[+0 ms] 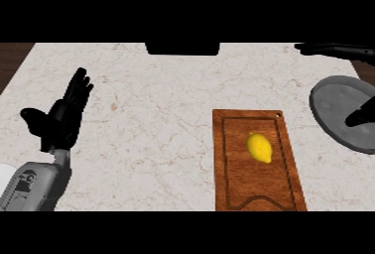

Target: Pick the lemon from the cutting board and place it in the pan

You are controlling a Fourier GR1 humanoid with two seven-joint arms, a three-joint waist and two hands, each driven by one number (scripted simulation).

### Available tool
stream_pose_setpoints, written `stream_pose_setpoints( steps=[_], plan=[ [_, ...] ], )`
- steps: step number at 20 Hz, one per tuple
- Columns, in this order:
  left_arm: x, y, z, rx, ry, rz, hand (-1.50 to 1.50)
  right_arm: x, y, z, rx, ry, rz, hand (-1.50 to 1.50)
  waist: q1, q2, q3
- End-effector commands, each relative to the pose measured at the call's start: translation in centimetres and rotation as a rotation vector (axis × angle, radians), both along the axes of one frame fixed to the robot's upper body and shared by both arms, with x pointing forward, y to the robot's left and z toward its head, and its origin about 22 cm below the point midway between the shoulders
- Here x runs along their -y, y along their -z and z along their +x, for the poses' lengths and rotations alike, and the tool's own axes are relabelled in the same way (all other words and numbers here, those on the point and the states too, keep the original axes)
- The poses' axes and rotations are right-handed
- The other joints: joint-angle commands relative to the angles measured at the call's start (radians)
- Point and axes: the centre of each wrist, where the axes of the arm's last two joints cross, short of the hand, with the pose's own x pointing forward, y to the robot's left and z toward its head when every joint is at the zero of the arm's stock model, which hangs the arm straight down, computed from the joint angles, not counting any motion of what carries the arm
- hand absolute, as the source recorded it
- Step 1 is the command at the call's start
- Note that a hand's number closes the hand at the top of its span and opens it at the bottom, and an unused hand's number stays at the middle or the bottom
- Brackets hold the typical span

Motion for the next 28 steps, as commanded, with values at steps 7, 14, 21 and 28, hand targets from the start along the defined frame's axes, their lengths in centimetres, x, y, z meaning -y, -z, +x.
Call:
stream_pose_setpoints(
  steps=[7, 14, 21, 28],
  plan=[
    [1.3, -0.1, 0.4, -0.02, -0.013, -0.006, 0.0, -7.2, 0.0, 0.5, -0.096, -0.195, -0.056, -1.5, -0.02, -0.006, 0.0],
    [0.8, -0.9, -0.4, 0.0, -0.02, 0.01, 0.0, -7.0, 1.2, -1.3, -0.142, -0.227, -0.079, -1.5, -0.021, -0.006, 0.0],
    [0.2, -1.1, -2.0, -0.003, -0.011, -0.011, 0.0, -7.6, 4.7, -1.5, -0.148, -0.122, -0.177, -1.5, -0.012, -0.004, 0.001],
    [-1.1, -0.2, -0.4, 0.011, -0.014, -0.007, 0.0, -8.7, 5.7, -1.6, -0.14, -0.052, -0.267, -1.5, -0.016, -0.003, 0.0]
  ],
)
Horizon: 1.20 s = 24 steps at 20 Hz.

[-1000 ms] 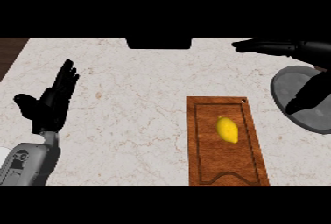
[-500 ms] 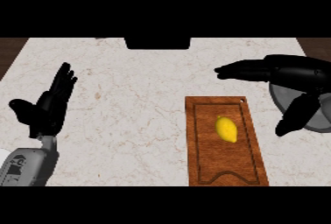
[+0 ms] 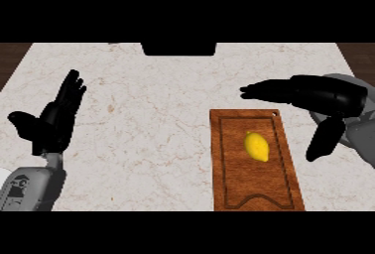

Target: Pick the lemon from the cutting board and place it in the pan

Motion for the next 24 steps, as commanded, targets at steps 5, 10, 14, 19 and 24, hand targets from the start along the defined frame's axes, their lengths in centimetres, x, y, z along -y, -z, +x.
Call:
stream_pose_setpoints(
  steps=[5, 10, 14, 19, 24],
  plan=[
    [-0.1, 0.5, -0.2, 0.0, -0.002, 0.009, 0.0, 0.4, 3.0, 1.3, -0.042, -0.019, -0.053, -1.5, 0.004, 0.001, 0.0],
    [0.1, -0.8, -1.0, -0.016, 0.013, -0.012, 0.0, -0.9, 4.9, 0.9, -0.08, -0.065, -0.129, -1.5, 0.008, -0.001, 0.0],
    [1.1, 1.5, -1.6, 0.017, -0.001, 0.005, 0.0, -1.9, 5.5, 1.1, -0.051, -0.094, -0.142, -1.5, 0.007, 0.0, 0.0],
    [0.0, 1.6, -0.9, -0.029, 0.015, -0.007, 0.0, -2.7, 6.4, 0.1, -0.011, -0.094, -0.193, -1.5, 0.0, 0.0, 0.0],
    [-0.5, -0.8, -0.4, -0.018, 0.02, -0.009, 0.0, -5.1, 8.5, -0.2, 0.082, -0.086, -0.338, -1.5, 0.008, 0.0, 0.0]
  ],
)
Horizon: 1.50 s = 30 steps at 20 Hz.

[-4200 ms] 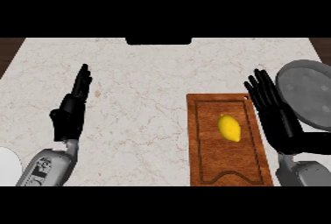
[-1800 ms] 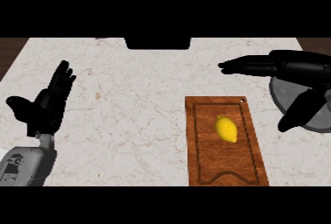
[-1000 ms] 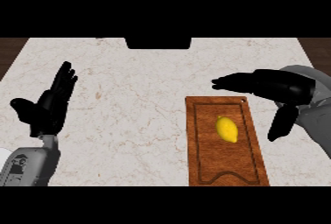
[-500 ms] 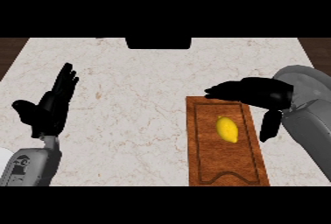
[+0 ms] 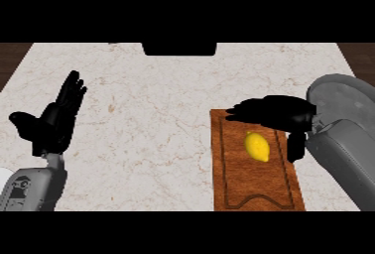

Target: Pick the lemon from the cutting board and place it in the pan

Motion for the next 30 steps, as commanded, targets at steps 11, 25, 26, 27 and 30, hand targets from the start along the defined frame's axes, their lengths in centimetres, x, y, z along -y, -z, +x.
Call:
stream_pose_setpoints(
  steps=[11, 25, 26, 27, 30],
  plan=[
    [1.7, 0.7, -0.8, 0.018, -0.002, -0.001, 0.0, -0.4, 2.8, 0.1, -0.02, -0.017, -0.125, -1.5, -0.001, 0.0, 0.0],
    [-1.5, 0.1, -1.2, 0.007, -0.011, 0.003, 0.0, -3.3, 6.5, 1.3, 0.001, -0.035, -0.248, -1.5, 0.005, 0.001, 0.0],
    [-0.4, 0.0, 0.9, 0.003, -0.002, 0.008, 0.0, -3.2, 7.2, -0.1, -0.03, -0.045, -0.259, -1.5, -0.004, 0.001, 0.0],
    [-0.2, 1.1, 0.8, 0.001, -0.009, 0.003, 0.0, -2.6, 6.8, -0.6, -0.038, -0.047, -0.256, -1.5, -0.007, 0.0, 0.0],
    [0.2, 0.2, 0.0, 0.007, -0.004, 0.011, 0.0, -4.3, 8.4, -0.6, -0.025, -0.182, -0.203, 1.5, 0.001, 0.001, 0.0]
  ],
)
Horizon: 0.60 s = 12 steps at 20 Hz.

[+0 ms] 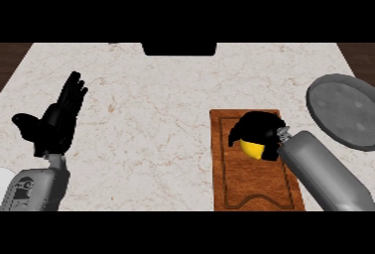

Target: Pick the lemon from the cutting board and place it in the pan

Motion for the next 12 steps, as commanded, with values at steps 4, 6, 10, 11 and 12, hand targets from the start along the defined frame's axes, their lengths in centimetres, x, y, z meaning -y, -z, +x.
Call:
stream_pose_setpoints(
  steps=[4, 6, 10, 11, 12],
  plan=[
    [1.6, -0.3, -0.3, -0.008, 0.015, 0.006, 0.0, 1.3, 0.7, 1.0, -0.024, -0.108, 0.029, 1.5, 0.003, 0.001, 0.001],
    [-0.2, 0.3, 0.9, -0.001, -0.016, -0.003, 0.0, 0.1, 0.8, 0.1, -0.034, -0.1, 0.015, 1.5, -0.004, 0.0, 0.0],
    [-1.0, -0.1, 0.0, -0.009, -0.039, 0.007, 0.0, -0.5, 2.4, -1.9, -0.025, 0.158, 0.056, 1.5, -0.028, -0.009, -0.001],
    [0.2, 0.5, -0.6, -0.023, -0.038, -0.002, 0.0, 1.1, 4.4, -2.5, -0.035, 0.297, 0.057, 1.5, -0.041, -0.013, 0.0],
    [-2.3, 0.2, -1.0, -0.029, -0.069, -0.007, 0.0, 2.2, 4.2, -3.0, -0.023, 0.397, 0.09, 1.5, -0.067, -0.025, -0.001]
  ],
)
